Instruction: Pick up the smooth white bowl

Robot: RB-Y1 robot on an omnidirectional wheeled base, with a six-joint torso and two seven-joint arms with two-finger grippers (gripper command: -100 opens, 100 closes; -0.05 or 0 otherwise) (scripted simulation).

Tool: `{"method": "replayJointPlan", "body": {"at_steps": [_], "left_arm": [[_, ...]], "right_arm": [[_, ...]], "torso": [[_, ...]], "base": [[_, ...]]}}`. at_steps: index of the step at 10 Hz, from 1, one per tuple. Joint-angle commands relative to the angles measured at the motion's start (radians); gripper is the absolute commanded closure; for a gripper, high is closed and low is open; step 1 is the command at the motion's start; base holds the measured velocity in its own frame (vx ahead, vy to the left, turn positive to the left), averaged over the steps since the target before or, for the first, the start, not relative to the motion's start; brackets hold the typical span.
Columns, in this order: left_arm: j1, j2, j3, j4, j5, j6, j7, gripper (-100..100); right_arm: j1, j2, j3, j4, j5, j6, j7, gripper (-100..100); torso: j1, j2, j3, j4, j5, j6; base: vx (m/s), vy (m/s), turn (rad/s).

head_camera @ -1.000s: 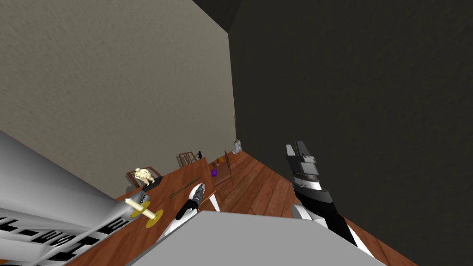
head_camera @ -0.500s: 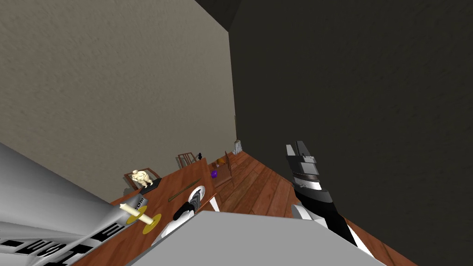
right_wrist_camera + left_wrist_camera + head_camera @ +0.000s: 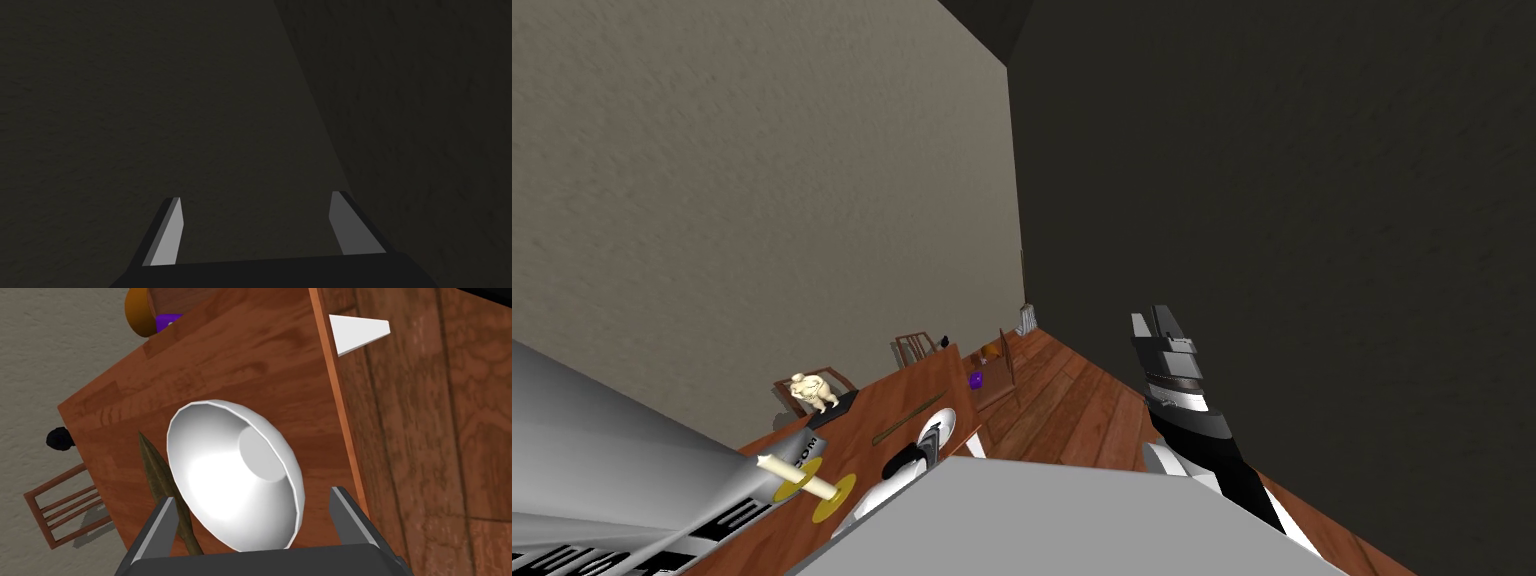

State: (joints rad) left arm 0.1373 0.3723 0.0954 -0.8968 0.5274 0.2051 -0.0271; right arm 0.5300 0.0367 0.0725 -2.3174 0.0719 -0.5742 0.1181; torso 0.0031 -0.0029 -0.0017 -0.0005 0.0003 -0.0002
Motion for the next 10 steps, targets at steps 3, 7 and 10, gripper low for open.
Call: {"method": "replayJointPlan", "body": {"at_steps": [3, 7, 10], "left_arm": [[-0.015, 0.018, -0.017, 0.069, 0.031, 0.03, 0.006, -100], [-0.006, 0.011, -0.027, 0.116, 0.041, 0.064, 0.009, -100], [-0.032, -0.01, -0.025, 0.16, 0.018, 0.028, 0.013, -100]], "right_arm": [[0.0, 0.0, 0.0, 0.0, 0.0, 0.0, 0.0, 0], [0.0, 0.0, 0.0, 0.0, 0.0, 0.0, 0.0, 0], [0.0, 0.0, 0.0, 0.0, 0.0, 0.0, 0.0, 0]], "torso": [[0.0, -0.001, 0.0, 0.0, 0.0, 0.0], [-0.001, 0.001, 0.0, 0.0, 0.0, 0.0], [-0.003, 0.003, 0.002, 0.001, -0.001, 0.0]], "base": [[0.055, 0.041, -0.009], [0.039, 0.031, -0.008], [0.009, 0.015, 0.005]]}}
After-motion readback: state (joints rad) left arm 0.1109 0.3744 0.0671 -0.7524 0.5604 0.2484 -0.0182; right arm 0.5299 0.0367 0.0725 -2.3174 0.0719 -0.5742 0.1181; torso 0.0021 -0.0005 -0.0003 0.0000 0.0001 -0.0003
